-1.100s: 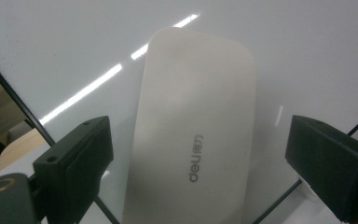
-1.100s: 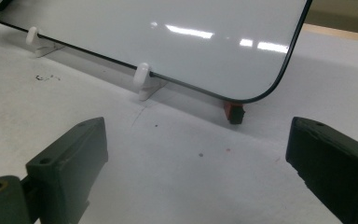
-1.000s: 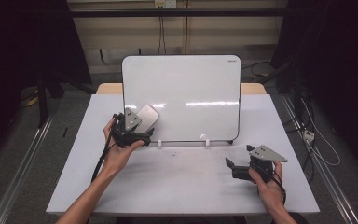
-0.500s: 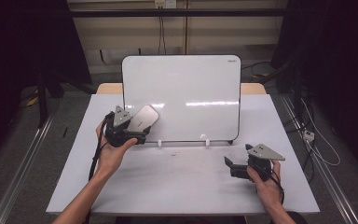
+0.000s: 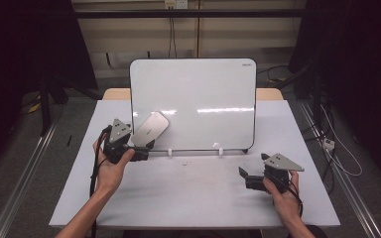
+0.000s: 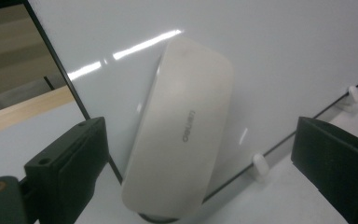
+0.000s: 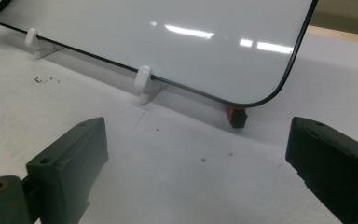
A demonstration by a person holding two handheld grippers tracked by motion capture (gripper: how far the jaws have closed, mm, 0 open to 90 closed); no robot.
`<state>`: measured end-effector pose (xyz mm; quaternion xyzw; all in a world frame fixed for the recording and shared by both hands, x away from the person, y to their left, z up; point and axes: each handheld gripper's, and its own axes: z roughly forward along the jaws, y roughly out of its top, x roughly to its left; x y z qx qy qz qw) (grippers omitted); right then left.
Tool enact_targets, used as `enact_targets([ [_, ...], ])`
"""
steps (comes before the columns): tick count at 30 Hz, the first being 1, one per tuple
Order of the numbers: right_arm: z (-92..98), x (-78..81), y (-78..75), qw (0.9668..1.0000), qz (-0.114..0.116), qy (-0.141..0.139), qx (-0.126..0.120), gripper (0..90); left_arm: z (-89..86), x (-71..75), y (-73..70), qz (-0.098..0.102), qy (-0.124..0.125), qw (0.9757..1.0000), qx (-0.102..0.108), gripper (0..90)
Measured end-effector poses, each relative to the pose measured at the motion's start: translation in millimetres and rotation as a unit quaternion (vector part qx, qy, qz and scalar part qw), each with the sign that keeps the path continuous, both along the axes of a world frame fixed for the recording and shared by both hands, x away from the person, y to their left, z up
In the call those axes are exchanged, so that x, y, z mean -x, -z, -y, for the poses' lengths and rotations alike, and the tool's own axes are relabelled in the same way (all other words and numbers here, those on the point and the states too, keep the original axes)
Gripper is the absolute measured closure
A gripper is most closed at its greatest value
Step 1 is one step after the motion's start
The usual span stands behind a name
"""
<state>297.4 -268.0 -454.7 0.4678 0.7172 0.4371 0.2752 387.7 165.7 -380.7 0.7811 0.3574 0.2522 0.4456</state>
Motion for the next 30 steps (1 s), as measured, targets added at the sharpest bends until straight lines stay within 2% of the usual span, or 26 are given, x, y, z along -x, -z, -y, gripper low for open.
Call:
enact_targets([
  [4, 1.2, 1.1, -0.2, 1.0, 0.001, 0.002, 0.0, 5.6, -3.4, 6.8, 1.0, -0.003, 0.006, 1.0, 0.001, 4.2],
  [11, 1.4, 1.7, -0.1, 1.0, 0.001, 0.001, -0.001, 5.6, -11.7, 17.8, 1.9, 0.004, 0.002, 1.0, -0.003, 4.2],
  [15, 1.4, 1.6, -0.2, 1.0, 0.0, 0.003, -0.001, 5.6, -17.3, 23.9, 5.2, 0.003, -0.003, 0.9999, -0.011, 4.2],
  [17, 1.0, 1.6, -0.3, 1.0, 0.0, 0.003, -0.001, 5.6, -19.6, 27.3, 6.5, 0.005, -0.006, 0.9997, -0.022, 4.2],
  [19, 0.9, 1.2, -0.1, 1.0, 0.001, 0.002, 0.0, 5.6, -21.4, 30.0, 8.1, 0.008, -0.015, 0.9997, -0.019, 4.2],
  [21, 0.7, 1.1, 0.1, 1.0, 0.001, 0.002, 0.001, 5.6, -23.4, 32.4, 9.8, 0.009, -0.01, 0.9997, -0.021, 4.6],
  [23, 0.3, 1.2, 0.1, 1.0, 0.0, 0.002, 0.0, 5.6, -24.8, 35.5, 11.7, 0.007, -0.011, 0.9995, -0.028, 4.6],
  [30, 0.5, 1.2, 0.1, 1.0, 0.0, 0.002, 0.001, 5.6, -31.3, 46.3, 21.8, -0.009, -0.008, 0.9997, -0.022, 4.6],
])
